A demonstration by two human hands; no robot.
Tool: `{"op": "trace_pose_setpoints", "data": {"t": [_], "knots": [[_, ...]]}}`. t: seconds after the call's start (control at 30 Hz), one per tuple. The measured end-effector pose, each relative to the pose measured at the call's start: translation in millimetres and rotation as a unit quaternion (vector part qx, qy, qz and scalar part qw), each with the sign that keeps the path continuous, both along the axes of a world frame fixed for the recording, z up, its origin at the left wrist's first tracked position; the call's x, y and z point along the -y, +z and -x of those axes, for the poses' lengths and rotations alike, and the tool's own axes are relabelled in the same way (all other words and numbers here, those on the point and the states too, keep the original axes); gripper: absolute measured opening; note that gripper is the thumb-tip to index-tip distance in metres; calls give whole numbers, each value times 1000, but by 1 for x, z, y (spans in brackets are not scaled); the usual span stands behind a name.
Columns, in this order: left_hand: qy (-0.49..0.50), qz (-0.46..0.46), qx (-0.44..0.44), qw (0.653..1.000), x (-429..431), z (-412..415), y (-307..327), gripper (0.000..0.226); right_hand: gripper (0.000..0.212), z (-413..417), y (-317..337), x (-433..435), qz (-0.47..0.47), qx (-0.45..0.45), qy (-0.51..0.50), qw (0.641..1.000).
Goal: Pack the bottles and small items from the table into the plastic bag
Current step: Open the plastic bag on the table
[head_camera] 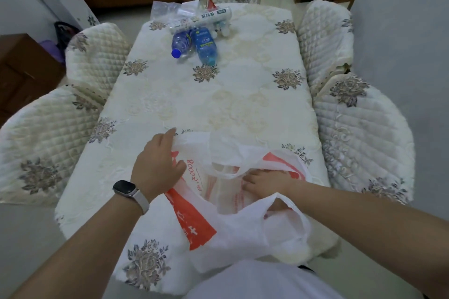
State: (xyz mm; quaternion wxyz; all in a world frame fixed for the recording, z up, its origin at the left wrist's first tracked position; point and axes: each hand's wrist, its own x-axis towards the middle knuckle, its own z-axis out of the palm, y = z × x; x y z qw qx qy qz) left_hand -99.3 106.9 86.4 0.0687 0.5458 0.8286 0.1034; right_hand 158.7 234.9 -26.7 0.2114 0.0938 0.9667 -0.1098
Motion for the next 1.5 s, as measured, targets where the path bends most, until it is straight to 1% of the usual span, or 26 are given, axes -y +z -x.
{"op": "trace_pose_setpoints", "data": {"t": [0.07, 0.13, 0.17, 0.23, 0.33, 0.4, 0.47, 0.5, 0.57, 0.6, 0.63, 0.67, 0.77, 0.8, 0.87, 0.9, 0.97, 1.07, 1.1, 1.13, 1.2, 1.27, 1.33, 1.4, 1.47, 1.5], "knots": [[-116, -31, -79, 990, -7, -12, 6, 86, 54, 10, 14, 15, 25, -37, -7, 999], [-211, -27, -137, 967, -18, -27, 9, 90, 51, 17, 25, 32, 47, -68, -13, 997], [-244, -7, -146, 959, -25, -35, 9, 91, 51, 20, 28, 41, 64, -72, -18, 995], [-270, 68, -140, 950, -44, -49, 2, 95, 53, 24, 31, 59, 101, -75, -39, 991], [-263, 174, -153, 937, -68, -61, -20, 104, 48, 33, 29, 83, 123, -56, -79, 988], [-253, 224, -163, 927, -77, -62, -40, 106, 43, 34, 22, 98, 126, -14, -120, 985], [-241, 265, -167, 918, -82, -62, -53, 95, 44, 29, 14, 110, 101, -14, -116, 988], [-243, 273, -171, 915, -83, -60, -57, 80, 44, 24, 8, 115, 89, -23, -107, 990], [-255, 256, -175, 916, -81, -56, -59, 39, 43, 13, -4, 122, 79, -11, -102, 992], [-255, 244, -172, 920, -80, -53, -59, 27, 41, 8, -9, 123, 67, -5, -103, 992], [-250, 231, -170, 925, -78, -49, -58, 20, 41, 3, -13, 123, 54, 3, -102, 993], [-238, 217, -170, 931, -76, -44, -56, 17, 43, -1, -13, 123, 33, -7, -95, 995], [-189, 166, -162, 954, -73, -25, -49, 12, 51, -18, -19, 118, -4, 24, -91, 996], [-171, 150, -159, 961, -72, -17, -46, 12, 55, -21, -23, 117, -43, 22, -91, 995], [-134, 124, -155, 971, -68, -2, -38, 16, 55, -32, -32, 107, -84, 7, -76, 994], [-114, 114, -154, 975, -65, 6, -34, 18, 54, -38, -32, 102, -87, -3, -68, 994], [-71, 97, -146, 982, -57, 18, -23, 18, 55, -48, -26, 86, -80, -27, -97, 992], [-24, 81, -123, 989, -40, 29, -13, 11, 52, -53, -1, 59, -90, -32, -141, 985], [-16, 83, -118, 989, -34, 28, -10, 10, 49, -53, 4, 52, -86, -21, -152, 984], [-11, 90, -115, 989, -28, 27, -9, 9, 48, -50, 10, 46, -60, -18, -171, 983], [-14, 121, -109, 987, -18, 24, -10, 11, 45, -39, 20, 35, -1, -44, -220, 974], [-23, 155, -107, 982, -10, 20, -15, 16, 39, -24, 30, 31, 97, -59, -285, 952], [-33, 169, -114, 978, -6, 16, -20, 40, 39, -9, 41, 36, 182, -57, -316, 930], [-62, 157, -110, 979, -5, 13, -24, 66, 52, 3, 51, 49, 222, -48, -307, 924], [-121, 141, -96, 978, -9, 10, -29, 79, 64, 13, 59, 65, 250, -38, -288, 924], [-146, 139, -87, 976, -11, 10, -32, 80, 63, 18, 61, 72, 267, -33, -277, 922]]}}
